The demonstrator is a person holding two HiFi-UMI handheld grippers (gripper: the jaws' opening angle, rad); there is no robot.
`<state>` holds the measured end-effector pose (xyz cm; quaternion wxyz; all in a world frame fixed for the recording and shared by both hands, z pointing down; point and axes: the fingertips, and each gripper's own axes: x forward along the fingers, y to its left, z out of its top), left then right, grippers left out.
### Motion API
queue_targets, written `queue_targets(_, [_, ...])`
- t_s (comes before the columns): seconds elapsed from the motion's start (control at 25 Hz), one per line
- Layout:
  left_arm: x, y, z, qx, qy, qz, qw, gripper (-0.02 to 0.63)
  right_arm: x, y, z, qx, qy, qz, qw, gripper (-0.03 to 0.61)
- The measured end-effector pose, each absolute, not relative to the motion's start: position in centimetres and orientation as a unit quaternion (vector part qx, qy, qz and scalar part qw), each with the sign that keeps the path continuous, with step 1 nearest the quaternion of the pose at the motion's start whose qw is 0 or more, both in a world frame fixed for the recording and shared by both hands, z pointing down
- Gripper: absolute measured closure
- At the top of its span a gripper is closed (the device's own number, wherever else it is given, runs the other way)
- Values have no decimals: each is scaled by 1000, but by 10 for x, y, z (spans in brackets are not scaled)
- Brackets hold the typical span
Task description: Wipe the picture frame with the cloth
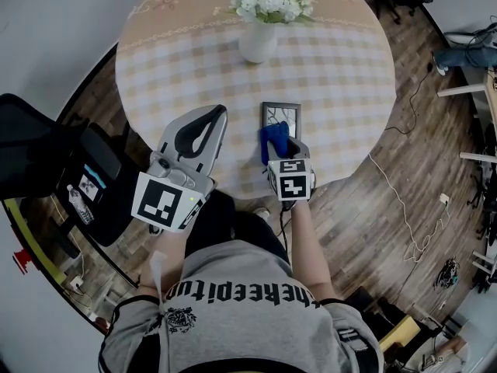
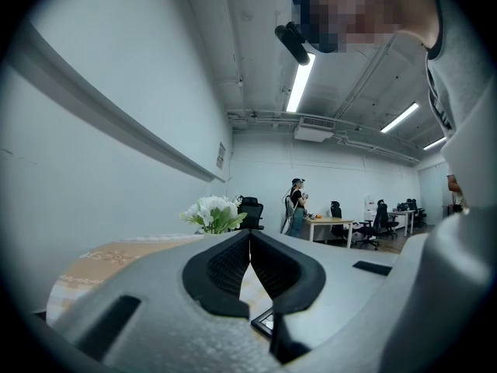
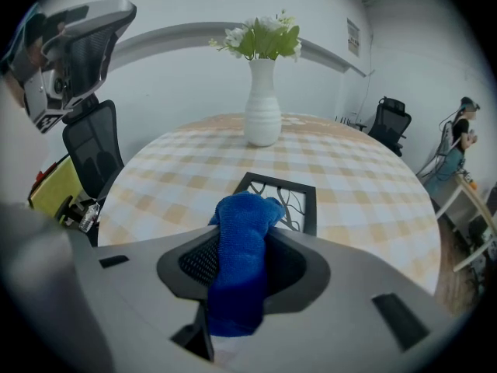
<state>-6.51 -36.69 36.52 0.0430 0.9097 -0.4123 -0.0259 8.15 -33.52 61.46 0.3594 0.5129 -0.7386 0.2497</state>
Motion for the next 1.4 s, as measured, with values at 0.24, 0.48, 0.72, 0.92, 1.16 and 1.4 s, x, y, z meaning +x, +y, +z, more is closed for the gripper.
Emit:
queue_targets(0.24, [-64,-361,362,908,-415,-26,42,597,111,-332,612,536,-723,241,364,437])
queue_targets(0.48, [-60,-358,359,909,-414,-26,39,598,136,-329,611,553,-712,241,360,436])
queue_targets(0.72, [-59,-357,360,910,-412,-24,37,598,146,-326,609,561,-709,243,351,436])
queue_targets(0.92, [-59,-358,360,913,-406,-24,37,597,148,-327,612,567,-707,255,335,436])
queue_targets(1.16, [-55,-356,358,919,-393,-24,33,598,148,-326,604,582,-710,260,300,436])
queue_targets(1.4, [-42,-345,350,925,-379,-27,24,598,146,-322,579,593,-722,237,265,436])
